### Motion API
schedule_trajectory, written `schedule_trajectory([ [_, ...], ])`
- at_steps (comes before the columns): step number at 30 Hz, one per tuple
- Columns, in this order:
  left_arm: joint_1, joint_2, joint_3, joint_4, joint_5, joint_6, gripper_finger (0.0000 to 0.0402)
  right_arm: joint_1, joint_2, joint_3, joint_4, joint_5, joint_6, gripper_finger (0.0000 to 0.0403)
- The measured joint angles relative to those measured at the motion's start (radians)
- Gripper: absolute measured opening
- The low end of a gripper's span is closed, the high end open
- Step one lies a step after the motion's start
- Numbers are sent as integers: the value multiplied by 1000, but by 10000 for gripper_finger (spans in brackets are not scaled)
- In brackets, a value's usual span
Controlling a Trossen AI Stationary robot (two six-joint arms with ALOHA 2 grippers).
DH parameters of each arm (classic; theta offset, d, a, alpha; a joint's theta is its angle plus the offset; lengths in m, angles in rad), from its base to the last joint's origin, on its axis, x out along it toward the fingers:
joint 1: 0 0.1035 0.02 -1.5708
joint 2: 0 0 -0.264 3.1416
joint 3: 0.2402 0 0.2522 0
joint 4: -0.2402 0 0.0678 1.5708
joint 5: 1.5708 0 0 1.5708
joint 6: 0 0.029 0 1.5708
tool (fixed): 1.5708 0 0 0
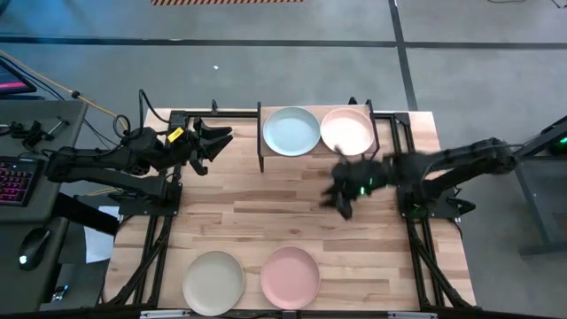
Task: Place and stack plates onto a shelf
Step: Stack the pink plate into the blue plate
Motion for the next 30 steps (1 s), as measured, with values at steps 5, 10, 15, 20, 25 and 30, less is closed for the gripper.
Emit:
schedule_trajectory([
  [5, 0, 0, 0, 0, 0, 0, 152, 153, 15, -207, 184, -3, 334, 193],
  [10, 0, 0, 0, 0, 0, 0, 152, 243, 156, -175, 211, -20, 447, 193],
  [15, 0, 0, 0, 0, 0, -2, 152, 247, 361, -47, 174, -66, 388, 193],
  [20, 0, 0, 0, 0, 0, -2, 152, 246, 534, 31, 177, -127, 368, 193],
  [25, 0, 0, 0, 0, 0, -2, 152, 259, 642, 87, 175, -133, 396, 193],
  [30, 0, 0, 0, -1, 0, -1, 152, 283, 689, 117, 174, -120, 410, 193],
])
